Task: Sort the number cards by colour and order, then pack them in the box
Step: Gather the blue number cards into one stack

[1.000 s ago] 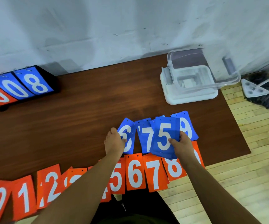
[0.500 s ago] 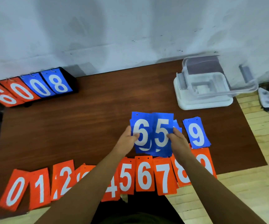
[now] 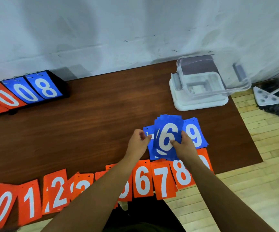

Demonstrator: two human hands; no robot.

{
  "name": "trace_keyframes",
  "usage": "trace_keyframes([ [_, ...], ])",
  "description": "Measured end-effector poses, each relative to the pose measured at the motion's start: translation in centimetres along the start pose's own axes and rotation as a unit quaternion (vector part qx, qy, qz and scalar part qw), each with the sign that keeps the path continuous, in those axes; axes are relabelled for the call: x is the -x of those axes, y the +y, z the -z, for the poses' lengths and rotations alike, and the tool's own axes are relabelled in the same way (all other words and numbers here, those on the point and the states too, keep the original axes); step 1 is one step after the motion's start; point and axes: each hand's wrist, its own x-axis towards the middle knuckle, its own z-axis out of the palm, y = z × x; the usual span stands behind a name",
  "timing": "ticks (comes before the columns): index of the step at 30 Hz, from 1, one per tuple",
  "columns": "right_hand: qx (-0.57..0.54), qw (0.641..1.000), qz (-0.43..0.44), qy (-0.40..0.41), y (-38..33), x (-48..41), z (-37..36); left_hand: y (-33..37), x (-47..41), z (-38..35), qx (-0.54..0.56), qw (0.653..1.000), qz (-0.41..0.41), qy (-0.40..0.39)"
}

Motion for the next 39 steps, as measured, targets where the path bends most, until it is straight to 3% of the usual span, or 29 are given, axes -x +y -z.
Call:
trace_keyframes([
  [5, -0.038, 0.998, -0.014, 0.057, 2.0, -0.4, 3.6, -1.7, -3.2, -0.7, -0.226, 0.969, -0.014, 0.101],
  [8, -0.053, 0.997, -0.022, 0.061, 3.1, -0.4, 4.5, -1.2, -3.9, -1.8, -0.260, 0.960, 0.001, 0.102],
  [13, -0.061, 0.996, -0.043, 0.054, 4.7, -0.7, 4.2, -1.6, -5.2, -3.1, -0.349, 0.932, -0.080, 0.054],
  [22, -0.084, 0.993, -0.071, 0.053, 5.1, -1.9, 4.1, -1.7, -6.3, -1.0, -0.256, 0.959, -0.099, 0.070],
  [26, -0.089, 0.991, -0.079, 0.054, 4.5, -2.6, 3.7, -1.0, -5.9, 0.8, -0.128, 0.989, -0.015, 0.072],
  [30, -0.118, 0.988, -0.093, 0.043, 3.4, -3.0, 3.2, 0.4, -5.0, 3.8, 0.034, 0.996, 0.026, 0.076],
  [34, -0.136, 0.987, -0.089, 0.006, 1.4, -3.2, 2.4, 0.7, -3.6, 5.4, 0.118, 0.993, -0.004, -0.021],
  [37, -0.129, 0.986, -0.086, -0.063, 0.1, -3.0, 1.3, 1.2, -2.4, 4.5, 0.106, 0.988, -0.052, -0.096],
  [39, -0.149, 0.979, -0.085, -0.110, -0.6, -2.4, 0.6, 1.9, -1.7, 3.5, 0.072, 0.990, -0.074, -0.100],
])
